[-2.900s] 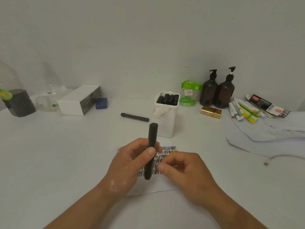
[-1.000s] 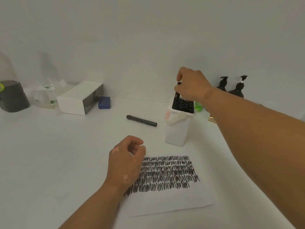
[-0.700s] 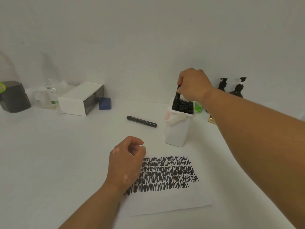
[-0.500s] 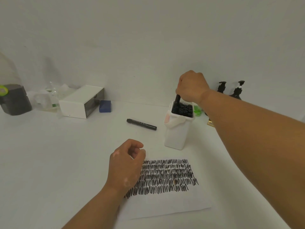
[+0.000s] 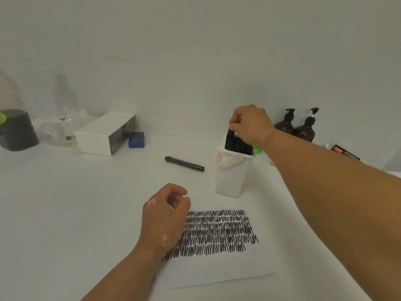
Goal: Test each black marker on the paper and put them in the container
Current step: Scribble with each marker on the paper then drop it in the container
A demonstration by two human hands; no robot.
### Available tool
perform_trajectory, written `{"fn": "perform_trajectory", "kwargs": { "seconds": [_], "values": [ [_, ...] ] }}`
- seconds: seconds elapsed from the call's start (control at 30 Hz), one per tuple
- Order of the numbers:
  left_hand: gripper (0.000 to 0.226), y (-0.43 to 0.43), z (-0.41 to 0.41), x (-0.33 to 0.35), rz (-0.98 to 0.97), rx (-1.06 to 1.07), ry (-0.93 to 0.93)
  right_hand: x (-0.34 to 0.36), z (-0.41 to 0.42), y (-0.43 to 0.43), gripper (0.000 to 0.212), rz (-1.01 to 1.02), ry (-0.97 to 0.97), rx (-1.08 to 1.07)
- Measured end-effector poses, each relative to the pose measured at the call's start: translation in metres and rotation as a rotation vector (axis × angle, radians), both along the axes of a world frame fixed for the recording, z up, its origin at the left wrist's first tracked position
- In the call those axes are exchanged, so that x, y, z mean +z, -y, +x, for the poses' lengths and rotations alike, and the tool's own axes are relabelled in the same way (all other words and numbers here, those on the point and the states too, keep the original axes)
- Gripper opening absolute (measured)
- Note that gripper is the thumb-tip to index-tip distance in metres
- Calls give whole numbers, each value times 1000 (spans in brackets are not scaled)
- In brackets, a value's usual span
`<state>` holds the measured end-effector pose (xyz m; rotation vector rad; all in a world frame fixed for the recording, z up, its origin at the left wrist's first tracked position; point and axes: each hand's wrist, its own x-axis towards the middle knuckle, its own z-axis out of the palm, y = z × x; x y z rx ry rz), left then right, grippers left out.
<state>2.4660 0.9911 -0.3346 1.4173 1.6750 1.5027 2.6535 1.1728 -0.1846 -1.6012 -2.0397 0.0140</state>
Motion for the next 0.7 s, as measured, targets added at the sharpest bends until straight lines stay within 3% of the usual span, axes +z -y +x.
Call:
{"fn": "perform_trajectory", "kwargs": {
  "seconds": [0.13,0.23,0.5,0.7],
  "values": [
    [14,1,0,1,-2,4,7,-5,1,1,8,4,-25,-28],
    [15,1,1,0,-2,12,2,-17,0,6,15,22,118,-40],
    [15,0,0,-1,6,0,-10,-17,3,3,20,13,245,-51],
    [14,-2,-1,-1,-5,16,25,12,-42,23,16,172,220,76]
  ]
}}
